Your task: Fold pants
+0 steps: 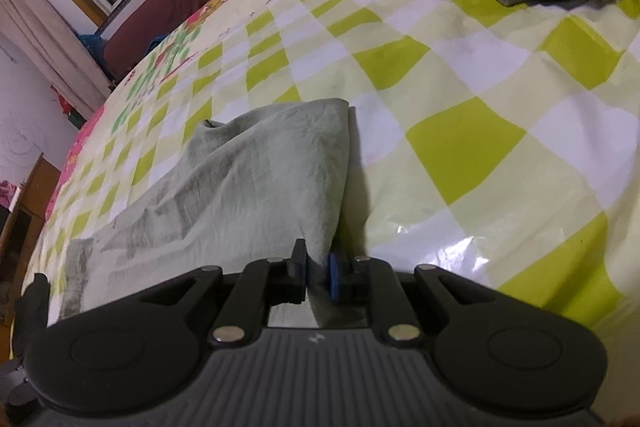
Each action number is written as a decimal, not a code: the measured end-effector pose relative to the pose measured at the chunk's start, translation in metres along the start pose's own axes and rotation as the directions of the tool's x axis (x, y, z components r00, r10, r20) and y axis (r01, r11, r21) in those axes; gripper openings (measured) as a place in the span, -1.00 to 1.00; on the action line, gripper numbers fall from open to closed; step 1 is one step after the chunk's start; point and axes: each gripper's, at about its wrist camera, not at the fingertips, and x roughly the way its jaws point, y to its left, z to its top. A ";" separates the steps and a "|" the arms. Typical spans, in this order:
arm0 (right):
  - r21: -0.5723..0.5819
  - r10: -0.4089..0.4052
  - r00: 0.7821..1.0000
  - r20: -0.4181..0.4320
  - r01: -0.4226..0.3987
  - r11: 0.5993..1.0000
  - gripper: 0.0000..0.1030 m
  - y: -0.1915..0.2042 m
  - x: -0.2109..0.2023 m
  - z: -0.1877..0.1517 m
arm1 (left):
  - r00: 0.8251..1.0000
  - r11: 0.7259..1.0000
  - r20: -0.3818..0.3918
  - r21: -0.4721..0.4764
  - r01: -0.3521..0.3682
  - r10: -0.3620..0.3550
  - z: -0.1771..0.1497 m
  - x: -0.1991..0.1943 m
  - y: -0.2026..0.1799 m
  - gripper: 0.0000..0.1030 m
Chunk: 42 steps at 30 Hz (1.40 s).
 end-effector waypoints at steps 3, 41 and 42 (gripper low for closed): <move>0.011 0.010 1.000 0.002 -0.010 1.000 -0.75 -0.002 -0.001 0.001 | 1.000 1.000 0.000 -0.002 0.001 -0.001 0.000 0.000 0.000 0.51; 0.073 0.002 1.000 0.003 -0.002 0.997 -0.70 -0.021 0.001 0.020 | 0.999 0.999 0.037 -0.004 0.039 -0.039 0.002 -0.003 -0.007 0.56; 0.080 0.006 1.000 0.004 -0.006 0.997 -0.70 -0.022 0.001 0.020 | 0.999 0.999 0.037 -0.003 0.039 -0.038 0.002 -0.002 -0.008 0.56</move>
